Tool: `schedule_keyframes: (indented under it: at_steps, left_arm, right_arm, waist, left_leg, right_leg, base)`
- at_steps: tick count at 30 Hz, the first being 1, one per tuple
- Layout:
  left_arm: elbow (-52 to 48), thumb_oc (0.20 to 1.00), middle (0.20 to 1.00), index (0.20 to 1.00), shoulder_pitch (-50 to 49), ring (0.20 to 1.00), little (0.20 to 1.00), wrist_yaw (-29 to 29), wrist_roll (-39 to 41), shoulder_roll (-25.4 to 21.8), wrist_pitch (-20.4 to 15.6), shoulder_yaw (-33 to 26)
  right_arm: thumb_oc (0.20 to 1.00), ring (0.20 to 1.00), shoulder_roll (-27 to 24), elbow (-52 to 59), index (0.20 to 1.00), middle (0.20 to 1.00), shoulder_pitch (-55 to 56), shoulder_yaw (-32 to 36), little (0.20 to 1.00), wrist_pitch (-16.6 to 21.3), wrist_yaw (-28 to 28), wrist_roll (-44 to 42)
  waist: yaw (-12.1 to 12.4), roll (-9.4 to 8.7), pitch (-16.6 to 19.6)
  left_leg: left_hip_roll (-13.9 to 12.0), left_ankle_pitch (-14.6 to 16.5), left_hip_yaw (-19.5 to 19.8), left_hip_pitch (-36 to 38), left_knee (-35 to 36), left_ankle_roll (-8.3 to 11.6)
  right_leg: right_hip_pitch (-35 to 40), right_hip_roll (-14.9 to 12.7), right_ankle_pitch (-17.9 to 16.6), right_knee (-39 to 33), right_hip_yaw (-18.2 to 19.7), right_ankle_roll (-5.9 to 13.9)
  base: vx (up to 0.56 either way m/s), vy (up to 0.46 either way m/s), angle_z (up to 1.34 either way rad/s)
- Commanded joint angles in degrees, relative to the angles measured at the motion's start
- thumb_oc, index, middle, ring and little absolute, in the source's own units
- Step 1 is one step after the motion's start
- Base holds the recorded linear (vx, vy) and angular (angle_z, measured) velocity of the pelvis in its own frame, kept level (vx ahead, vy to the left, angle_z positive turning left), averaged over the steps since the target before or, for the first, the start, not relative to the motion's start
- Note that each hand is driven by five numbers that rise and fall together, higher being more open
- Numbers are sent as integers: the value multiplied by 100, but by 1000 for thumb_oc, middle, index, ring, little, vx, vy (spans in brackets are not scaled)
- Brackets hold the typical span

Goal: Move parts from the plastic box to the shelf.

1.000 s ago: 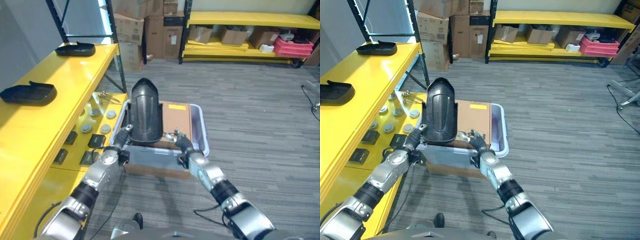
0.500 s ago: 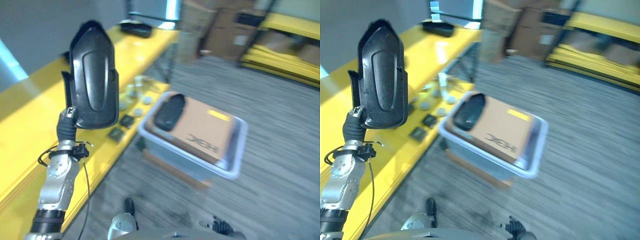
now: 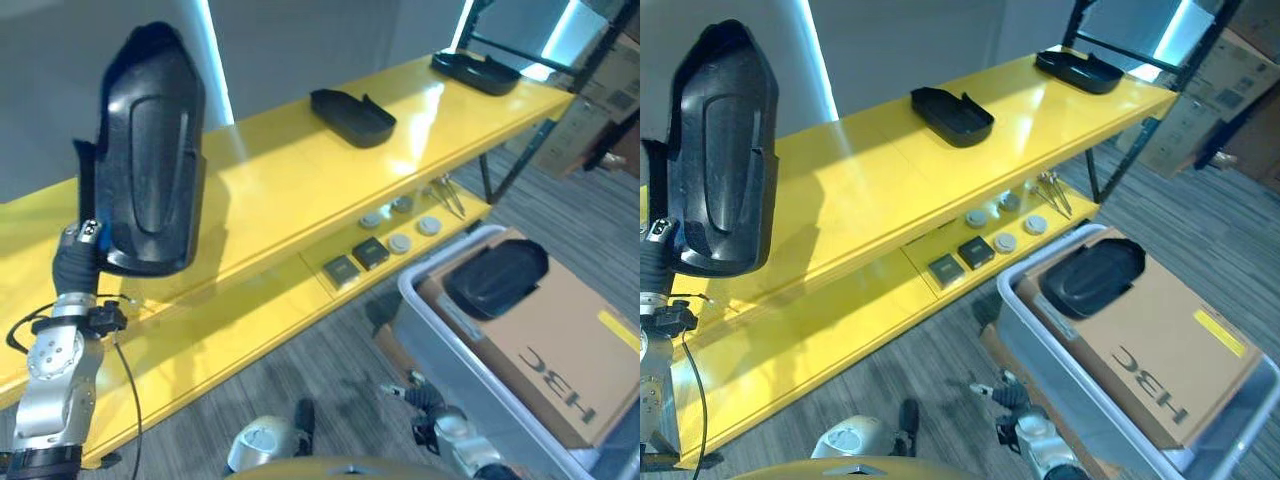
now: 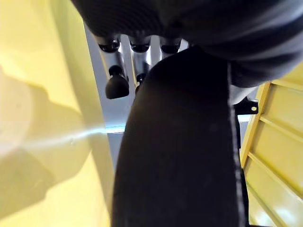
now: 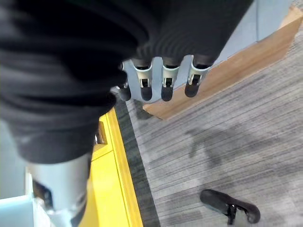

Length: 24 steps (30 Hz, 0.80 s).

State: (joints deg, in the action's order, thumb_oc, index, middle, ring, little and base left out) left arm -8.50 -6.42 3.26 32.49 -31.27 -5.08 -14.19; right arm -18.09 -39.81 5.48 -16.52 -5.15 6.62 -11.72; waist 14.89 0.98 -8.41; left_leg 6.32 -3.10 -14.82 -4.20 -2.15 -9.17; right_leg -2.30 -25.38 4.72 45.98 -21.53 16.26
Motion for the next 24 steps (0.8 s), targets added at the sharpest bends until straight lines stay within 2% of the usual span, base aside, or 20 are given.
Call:
schedule_keyframes:
  at_steps: [1, 3, 4, 5, 6, 7, 8, 10, 11, 14, 15, 17, 18, 19, 20, 21, 22, 24]
  left_arm:
    - [-112, 200, 200, 200, 253, 200, 200, 44, 189, -265, -461, 169]
    - [-154, 200, 200, 200, 304, 200, 200, 69, 162, -261, -427, 203]
    - [-228, 200, 200, 200, 500, 200, 200, 202, 145, -294, -315, 336]
    - [-239, 200, 200, 200, 630, 200, 200, 285, 154, -335, -255, 443]
    - [-186, 200, 200, 200, 781, 200, 200, 402, 172, -393, -226, 618]
    - [-165, 200, 200, 200, 794, 200, 200, 415, 182, -407, -238, 652]
    - [-116, 200, 200, 200, 768, 200, 200, 438, 191, -435, -275, 685]
    - [-93, 200, 200, 200, 787, 200, 200, 379, 164, -399, -207, 654]
    - [-54, 200, 200, 200, 812, 200, 200, 366, 142, -313, -145, 686]
    - [-86, 200, 200, 200, 929, 200, 200, 448, 194, -148, 137, 822]
    - [-95, 200, 200, 200, 936, 200, 200, 472, 193, -132, 165, 829]
    - [-104, 200, 200, 200, 1019, 200, 200, 461, 35, 68, 310, 960]
    - [-113, 200, 200, 200, 1042, 200, 200, 458, 11, 99, 326, 991]
    - [-90, 200, 200, 200, 1192, 200, 200, 436, -20, 198, 440, 1141]
    - [-62, 200, 200, 200, 1249, 200, 200, 425, -68, 212, 462, 1186]
    - [-49, 200, 200, 200, 1270, 200, 200, 427, -92, 219, 472, 1202]
    - [12, 200, 200, 200, 1357, 200, 200, 432, -127, 228, 515, 1289]
    - [184, 200, 200, 200, 1516, 200, 200, 612, -161, 248, 741, 1455]
  right_arm:
    - [1000, 1000, -79, 13, 1000, 1000, 128, 237, 1000, 135, 146, -316]
    - [1000, 1000, -84, -37, 1000, 1000, 124, 282, 1000, 169, 131, -306]
    - [1000, 1000, -80, -183, 1000, 1000, 115, 371, 1000, 310, 120, -266]
    - [1000, 1000, -91, -274, 1000, 1000, 96, 435, 1000, 361, 80, -311]
    - [1000, 1000, -73, -369, 1000, 1000, 94, 559, 1000, 388, 12, -354]
    - [1000, 1000, -64, -367, 1000, 1000, 101, 589, 1000, 368, -5, -352]
    - [1000, 1000, -28, -322, 1000, 1000, 142, 683, 1000, 287, -82, -249]
    - [1000, 1000, -86, -297, 1000, 1000, 163, 731, 1000, 211, -157, -210]
    - [1000, 1000, -151, -287, 1000, 1000, 208, 780, 1000, 120, -280, -135]
    - [1000, 1000, -178, -463, 1000, 1000, 188, 710, 1000, 120, -265, -164]
    - [1000, 1000, -181, -478, 1000, 1000, 182, 703, 1000, 122, -265, -155]
    - [1000, 1000, -223, -536, 1000, 1000, 183, 730, 1000, 135, -165, -366]
    - [1000, 1000, -236, -516, 1000, 1000, 202, 748, 1000, 127, -135, -435]
    - [1000, 1000, -263, -367, 1000, 1000, 306, 821, 1000, 57, -2, -653]
    - [1000, 1000, -257, -332, 1000, 1000, 345, 842, 1000, 51, 34, -710]
    - [1000, 1000, -258, -316, 1000, 1000, 359, 850, 1000, 47, 47, -728]
    - [1000, 1000, -259, -251, 1000, 1000, 418, 871, 1000, 39, 94, -786]
    - [1000, 1000, -267, -251, 1000, 1000, 435, 883, 1000, 10, 130, -872]
  waist:
    - [-377, 216, 79]
    - [-416, 225, 40]
    - [-495, 195, -53]
    - [-572, 104, -111]
    - [-724, -50, -160]
    - [-751, -72, -165]
    - [-819, -123, -191]
    - [-813, -142, -148]
    - [-819, -202, -74]
    - [-856, -269, 29]
    - [-869, -264, 27]
    - [-928, -278, 90]
    - [-952, -274, 96]
    - [-1076, -244, 109]
    - [-1135, -223, 120]
    - [-1149, -211, 114]
    - [-1248, -191, 114]
    - [-1333, -130, 131]
  left_leg:
    - [0, 700, 366, -88, -397, 312]
    - [-12, 726, 438, -66, -424, 343]
    - [-85, 691, 526, -75, -460, 397]
    - [-107, 795, 658, -47, -534, 465]
    - [-203, 994, 880, -12, -662, 553]
    - [-246, 1044, 922, 5, -686, 572]
    - [-433, 1185, 966, 92, -750, 631]
    - [-621, 1149, 922, 171, -733, 753]
    - [-803, 1068, 923, 199, -735, 894]
    - [-1193, 875, 847, 286, -718, 1139]
    - [-1220, 858, 852, 303, -706, 1158]
    - [-1534, 640, 526, 325, -664, 1318]
    - [-1597, 590, 414, 308, -667, 1347]
    - [-1851, 407, -111, 245, -680, 1440]
    - [-1953, 439, -312, 288, -674, 1510]
    - [-1985, 431, -360, 297, -677, 1529]
    - [-2110, 342, -670, 331, -617, 1562]
    - [-2128, 235, -734, 445, -383, 1588]
  right_leg:
    - [-956, 1062, -426, -654, 226, -429]
    - [-1007, 1032, -489, -832, 317, -431]
    - [-1032, 895, -915, -1672, 516, -498]
    - [-1010, 774, -1221, -2469, 795, -441]
    - [-1038, 589, -1703, -3321, 1295, -307]
    - [-1051, 549, -1770, -3427, 1371, -277]
    - [-1146, 435, -1977, -3465, 1469, -182]
    - [-920, 426, -1540, -3613, 1328, -187]
    - [-630, 479, -1374, -3807, 1143, -171]
    - [-296, 792, -997, -3879, 929, -248]
    - [-258, 815, -980, -3891, 898, -259]
    - [-30, 1005, -869, -4023, 652, -410]
    - [20, 1040, -858, -4061, 582, -442]
    - [179, 1117, -824, -4179, 261, -538]
    - [250, 1130, -754, -4194, 170, -502]
    - [273, 1142, -745, -4202, 132, -507]
    - [313, 1148, -733, -4223, -25, -525]
    - [353, 1230, -672, -4243, -90, -557]
  base:
    - [69, -126, 65]
    - [44, -178, 82]
    - [104, -343, 77]
    - [249, -612, 57]
    - [275, -495, 68]
    - [340, -507, 148]
    - [232, -252, 140]
    - [268, -253, 54]
    - [294, -289, 16]
    - [276, -291, 43]
    - [208, -219, 65]
    - [182, -242, 36]
    - [136, -295, 62]
    - [94, -193, 85]
    - [85, -174, 109]
    - [54, -83, 86]
    - [21, -72, 75]
    - [47, -27, 49]
